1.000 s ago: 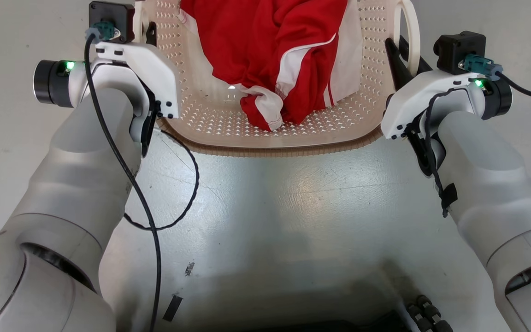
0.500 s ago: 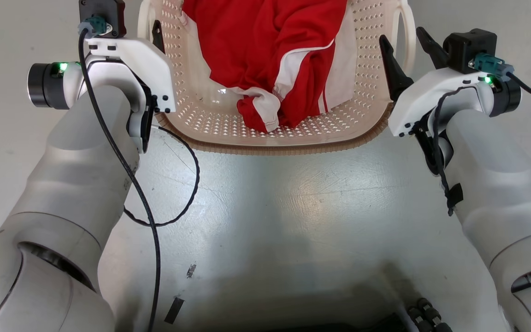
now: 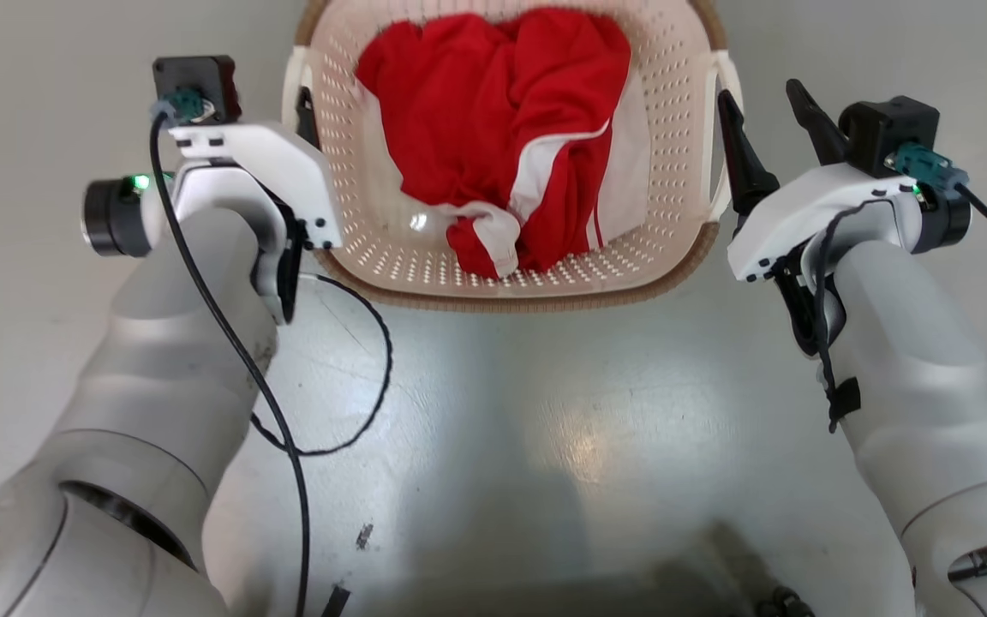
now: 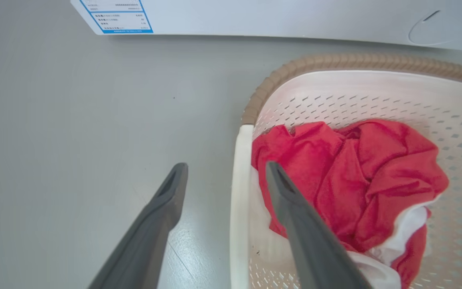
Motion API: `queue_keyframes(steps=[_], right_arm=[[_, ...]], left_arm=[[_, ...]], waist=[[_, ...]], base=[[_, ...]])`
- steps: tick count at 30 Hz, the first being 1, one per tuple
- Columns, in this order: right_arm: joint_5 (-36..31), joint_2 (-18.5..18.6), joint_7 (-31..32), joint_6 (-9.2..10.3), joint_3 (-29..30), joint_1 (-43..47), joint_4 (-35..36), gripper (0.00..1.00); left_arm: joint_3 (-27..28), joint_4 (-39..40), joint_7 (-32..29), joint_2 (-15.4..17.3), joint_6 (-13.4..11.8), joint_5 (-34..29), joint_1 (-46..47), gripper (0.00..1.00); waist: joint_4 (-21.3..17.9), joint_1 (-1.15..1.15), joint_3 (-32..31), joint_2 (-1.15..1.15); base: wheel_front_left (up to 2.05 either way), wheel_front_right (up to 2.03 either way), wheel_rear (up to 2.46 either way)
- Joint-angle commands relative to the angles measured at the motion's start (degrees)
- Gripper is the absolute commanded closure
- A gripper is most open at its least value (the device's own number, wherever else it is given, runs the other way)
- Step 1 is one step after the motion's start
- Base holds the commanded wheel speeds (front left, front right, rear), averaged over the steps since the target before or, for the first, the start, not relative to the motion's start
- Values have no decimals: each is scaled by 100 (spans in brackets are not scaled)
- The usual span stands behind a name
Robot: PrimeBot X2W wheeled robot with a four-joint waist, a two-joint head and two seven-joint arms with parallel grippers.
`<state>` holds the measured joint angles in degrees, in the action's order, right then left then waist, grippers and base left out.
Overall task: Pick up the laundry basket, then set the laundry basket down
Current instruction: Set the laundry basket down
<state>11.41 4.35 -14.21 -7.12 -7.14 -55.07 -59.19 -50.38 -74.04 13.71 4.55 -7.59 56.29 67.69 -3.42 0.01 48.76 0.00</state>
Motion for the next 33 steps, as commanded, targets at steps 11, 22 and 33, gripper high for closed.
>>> queue_keyframes(steps=[11, 22, 33], right_arm=[[-535, -30, -79, -36, 673, 1015, 1333, 0], [-769, 96, -79, -36, 859, 1931, 2251, 0], [-790, 186, -79, -36, 867, 2920, 2922, 0]], left_arm=[[855, 1238, 127, 249, -64, -404, -764, 0], [2032, 2505, 128, 395, -62, -1483, -2084, 0], [3167, 3441, 129, 426, 102, -2240, -3426, 0]], waist=[[167, -1, -1115, 0], [246, -1, -2251, 0], [207, -1, -3246, 0]], base=[[0, 0, 0], [0, 0, 0], [0, 0, 0]])
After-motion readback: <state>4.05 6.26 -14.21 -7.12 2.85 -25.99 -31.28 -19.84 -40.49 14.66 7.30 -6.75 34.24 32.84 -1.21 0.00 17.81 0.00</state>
